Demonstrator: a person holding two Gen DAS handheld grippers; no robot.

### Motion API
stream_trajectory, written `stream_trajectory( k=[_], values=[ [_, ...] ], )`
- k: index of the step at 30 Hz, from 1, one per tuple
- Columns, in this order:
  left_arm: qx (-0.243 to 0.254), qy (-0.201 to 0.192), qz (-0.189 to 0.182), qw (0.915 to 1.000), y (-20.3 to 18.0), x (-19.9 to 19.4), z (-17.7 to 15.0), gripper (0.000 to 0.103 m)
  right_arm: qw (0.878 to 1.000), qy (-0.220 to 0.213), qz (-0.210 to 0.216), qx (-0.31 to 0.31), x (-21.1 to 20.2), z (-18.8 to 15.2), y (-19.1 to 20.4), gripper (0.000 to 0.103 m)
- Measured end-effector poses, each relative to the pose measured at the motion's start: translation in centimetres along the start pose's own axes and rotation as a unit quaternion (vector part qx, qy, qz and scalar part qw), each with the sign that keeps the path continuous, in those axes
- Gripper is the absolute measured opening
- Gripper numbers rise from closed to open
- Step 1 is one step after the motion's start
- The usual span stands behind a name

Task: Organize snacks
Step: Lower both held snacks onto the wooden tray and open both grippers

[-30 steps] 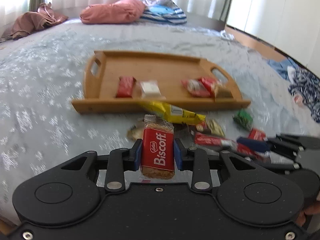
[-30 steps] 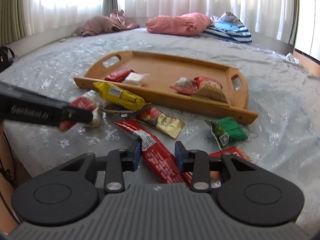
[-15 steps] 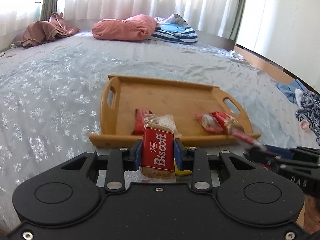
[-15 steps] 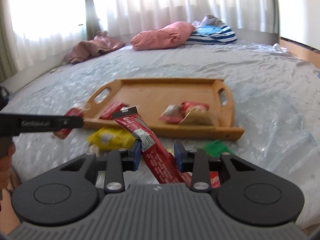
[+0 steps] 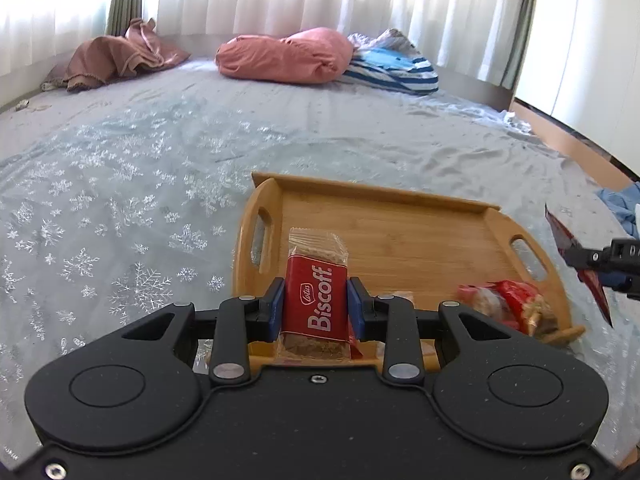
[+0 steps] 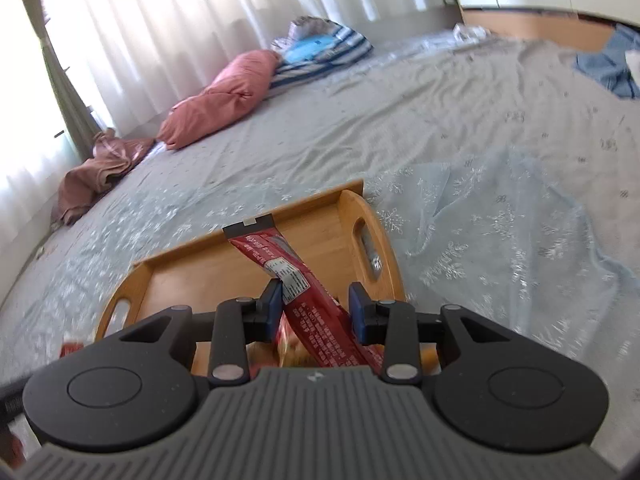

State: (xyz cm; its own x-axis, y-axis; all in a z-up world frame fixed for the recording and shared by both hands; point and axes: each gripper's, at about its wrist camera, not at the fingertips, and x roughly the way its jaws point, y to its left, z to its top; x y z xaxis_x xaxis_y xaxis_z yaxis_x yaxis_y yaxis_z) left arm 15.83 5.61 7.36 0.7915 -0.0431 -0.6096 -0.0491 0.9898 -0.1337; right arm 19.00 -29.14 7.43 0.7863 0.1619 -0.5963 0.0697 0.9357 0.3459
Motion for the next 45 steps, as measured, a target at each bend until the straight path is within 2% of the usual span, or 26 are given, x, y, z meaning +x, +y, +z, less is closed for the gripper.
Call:
stream_trajectory(
  k=[4, 12, 23, 35, 41, 43, 45],
  values=[
    [0.004, 0.012, 0.009, 0.9999, 0.1, 1.8, 0.0, 0.030, 1.000, 0.009, -0.009, 0.003, 2.4, 0.9, -0.1, 0.040],
    [0.007, 0.027, 0.014, 0.9995, 0.4, 4.0, -0.1, 0.030, 0.999, 0.031, -0.027, 0.028, 5.7, 0.6, -0.7, 0.040],
    [-0.019, 0.045, 0.017, 0.9987, 0.7, 6.5, 0.2, 0.030, 0.998, 0.025, -0.044, 0.047, 6.8, -0.3, -1.1, 0.039],
    [-0.008, 0.043, 0.026, 0.9987, 0.6, 6.9, -0.1, 0.031, 0.998, 0.022, -0.036, 0.057, 7.1, -0.9, -1.4, 0.035],
    [0.003, 0.042, 0.018, 0.9989, 0.0, 6.7, -0.1, 0.049, 0.998, 0.027, -0.018, 0.050, 6.8, -1.1, -1.7, 0.038],
    [0.009, 0.040, 0.016, 0.9990, -0.4, 6.3, -0.2, 0.059, 0.998, 0.028, -0.012, 0.050, 6.7, -1.1, -1.8, 0.039],
    [0.013, 0.036, 0.010, 0.9992, -0.6, 5.9, -0.2, 0.076, 0.999, 0.026, -0.010, 0.044, 6.4, -1.1, -1.8, 0.044]
  ],
)
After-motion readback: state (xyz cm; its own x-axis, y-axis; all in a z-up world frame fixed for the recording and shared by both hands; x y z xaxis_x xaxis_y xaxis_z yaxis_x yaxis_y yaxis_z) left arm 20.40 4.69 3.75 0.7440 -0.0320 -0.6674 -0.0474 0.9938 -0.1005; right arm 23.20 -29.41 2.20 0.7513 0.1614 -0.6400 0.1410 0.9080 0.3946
